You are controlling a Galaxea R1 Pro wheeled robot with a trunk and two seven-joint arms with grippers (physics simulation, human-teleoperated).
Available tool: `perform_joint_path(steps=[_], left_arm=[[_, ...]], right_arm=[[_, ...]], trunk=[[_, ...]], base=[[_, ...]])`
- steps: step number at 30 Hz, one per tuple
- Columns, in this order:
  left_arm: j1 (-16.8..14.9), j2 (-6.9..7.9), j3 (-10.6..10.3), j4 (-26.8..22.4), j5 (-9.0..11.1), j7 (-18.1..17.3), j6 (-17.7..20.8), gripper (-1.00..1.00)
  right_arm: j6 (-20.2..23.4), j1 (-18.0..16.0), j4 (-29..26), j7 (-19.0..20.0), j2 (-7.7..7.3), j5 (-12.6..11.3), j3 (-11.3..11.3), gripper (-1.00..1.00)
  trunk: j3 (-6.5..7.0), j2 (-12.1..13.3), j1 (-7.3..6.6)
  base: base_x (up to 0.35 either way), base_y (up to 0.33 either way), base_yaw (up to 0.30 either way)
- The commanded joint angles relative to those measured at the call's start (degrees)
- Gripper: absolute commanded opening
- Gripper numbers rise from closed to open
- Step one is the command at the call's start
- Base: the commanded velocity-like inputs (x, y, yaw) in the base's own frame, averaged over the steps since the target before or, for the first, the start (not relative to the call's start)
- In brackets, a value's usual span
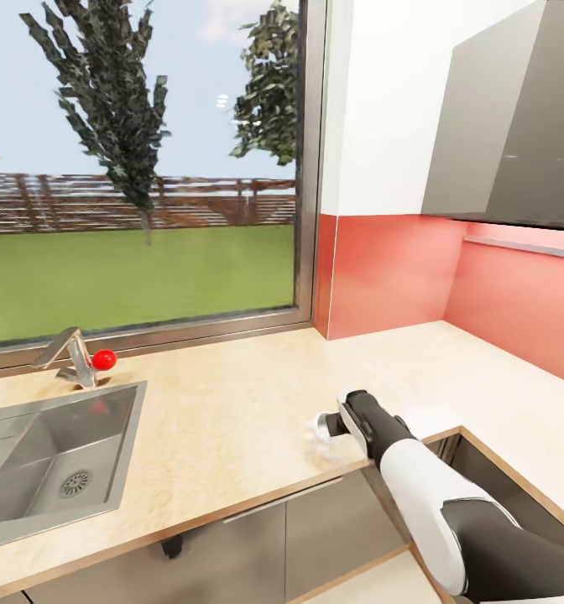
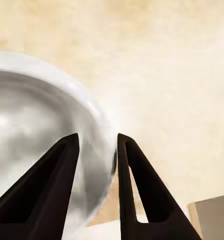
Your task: Set up a coffee station on the kitchen countertop: keep the coffee maker on the countertop, move the bottle of coffee from the kitchen shelf to the counter next to the coffee maker, place a paper coffee filter on top of the coffee maker, put the saucer next to the coffee maker with the coffee cup on the saucer, and place the electric kettle next to the coffee maker.
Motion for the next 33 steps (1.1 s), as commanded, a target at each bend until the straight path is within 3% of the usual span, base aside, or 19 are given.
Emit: perform_joint_path(steps=[1, 7, 10, 13, 16, 24, 29, 33], left_arm=[[0.0, 0.01, 0.39, 0.0, 0.29, 0.04, -0.08, 1.0], [-0.02, 0.01, 0.33, -0.09, 0.15, 0.04, -0.12, 1.0], [-0.03, 0.16, 0.23, -0.3, 0.12, 0.04, -0.27, 1.0], [-0.04, 0.26, 0.25, -0.57, 0.34, 0.04, -0.33, 1.0], [-0.05, 0.27, 0.44, -0.76, 0.56, 0.04, -0.34, 1.0], [-0.14, 0.29, 0.84, -0.88, 0.8, 0.12, -0.41, 1.0], [-0.14, 0.05, 0.79, -0.88, 0.58, 0.14, -1.79, 1.0], [-0.14, -0.05, 0.77, -0.88, 0.66, 0.13, -2.72, 1.0]], right_arm=[[0.28, 0.03, -2.09, 0.06, 0.03, 0.1, 0.06, -1.0], [0.29, 0.03, -7.05, 1.69, 0.15, -1.33, 0.14, -1.0], [0.27, 0.03, -7.66, 7.8, 0.2, -3.03, 0.3, -1.0], [0.28, 0.03, -12.23, 14.55, 0.07, -3.66, 0.27, -1.0], [0.25, 0.03, -14.02, 16.22, 0.08, -3.79, 0.34, -1.0], [0.21, 0.03, -14.62, 20.53, 0.08, -3.83, 0.48, -1.0], [-0.03, 0.11, -11.2, 28.47, -0.02, -3.75, 0.59, -1.0], [0.01, 0.12, -10.8, 29.72, 0.12, -3.74, 1.0, -1.0]], trunk=[[-0.02, -0.04, 0.01], [-0.02, -0.04, 0.01], [-0.02, -0.04, 0.01], [-0.02, -0.04, 0.01], [-0.02, -0.04, 0.01], [-0.02, -0.04, 0.01], [-0.02, -0.04, 0.01], [-0.02, -0.04, 0.01]], base=[[0.0, 0.0, 0.0], [0.0, 0.0, 0.0], [0.0, 0.0, 0.0], [0.0, 0.0, 0.0], [0.0, 0.0, 0.0], [0.0, 0.0, 0.0], [-0.068, 0.02, 0.0], [-0.247, 0.158, 0.0]])
